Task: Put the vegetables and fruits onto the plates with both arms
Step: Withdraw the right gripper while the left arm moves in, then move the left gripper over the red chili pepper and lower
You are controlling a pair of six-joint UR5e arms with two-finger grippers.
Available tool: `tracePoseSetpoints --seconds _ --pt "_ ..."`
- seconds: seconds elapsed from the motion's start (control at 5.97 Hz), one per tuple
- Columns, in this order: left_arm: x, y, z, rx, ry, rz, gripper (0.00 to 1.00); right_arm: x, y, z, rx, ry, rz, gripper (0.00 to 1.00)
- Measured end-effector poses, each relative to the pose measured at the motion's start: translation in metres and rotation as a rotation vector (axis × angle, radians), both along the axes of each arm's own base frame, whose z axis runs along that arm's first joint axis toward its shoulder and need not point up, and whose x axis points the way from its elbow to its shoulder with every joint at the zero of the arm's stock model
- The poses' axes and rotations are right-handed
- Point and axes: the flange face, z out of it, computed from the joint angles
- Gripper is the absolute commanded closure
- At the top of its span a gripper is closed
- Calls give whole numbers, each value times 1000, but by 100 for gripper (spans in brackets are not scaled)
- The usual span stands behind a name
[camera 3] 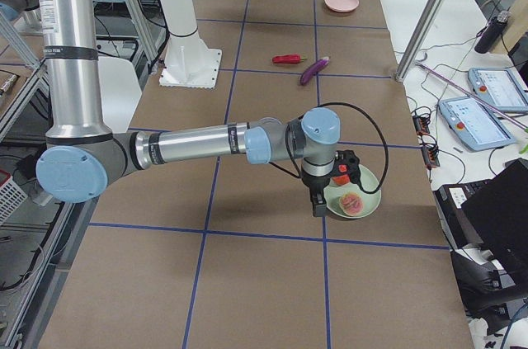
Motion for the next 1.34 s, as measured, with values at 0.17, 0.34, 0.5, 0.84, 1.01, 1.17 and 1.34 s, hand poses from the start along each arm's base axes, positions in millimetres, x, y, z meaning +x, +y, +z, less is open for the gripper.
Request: tracePoseSetpoints --seconds 0.17,0.34,0.5,0.84,1.01,1.17,1.34 --pt "11 -14 -19 30 23 11 0 3 29 31 -2 -2 3 0" --pt "39 -34 -43 28 44 16 0 4 49 54 -12 -7 4 0" --pt "91 -56 -78 -18 71 12 0 4 63 69 -31 -22 2 0" --pt "237 -73 -170 -173 143 -3 0 2 71 73 -41 -47 -2 0" --pt "304 -69 -226 -245 180 -25 0 2 74 74 -44 -51 -3 0" --pt "347 -67 -277 -249 212 -63 0 2 76 74 -46 -54 -3 0" --pt "371 -75 -308 -179 254 -97 0 2 77 73 -46 -56 -3 0"
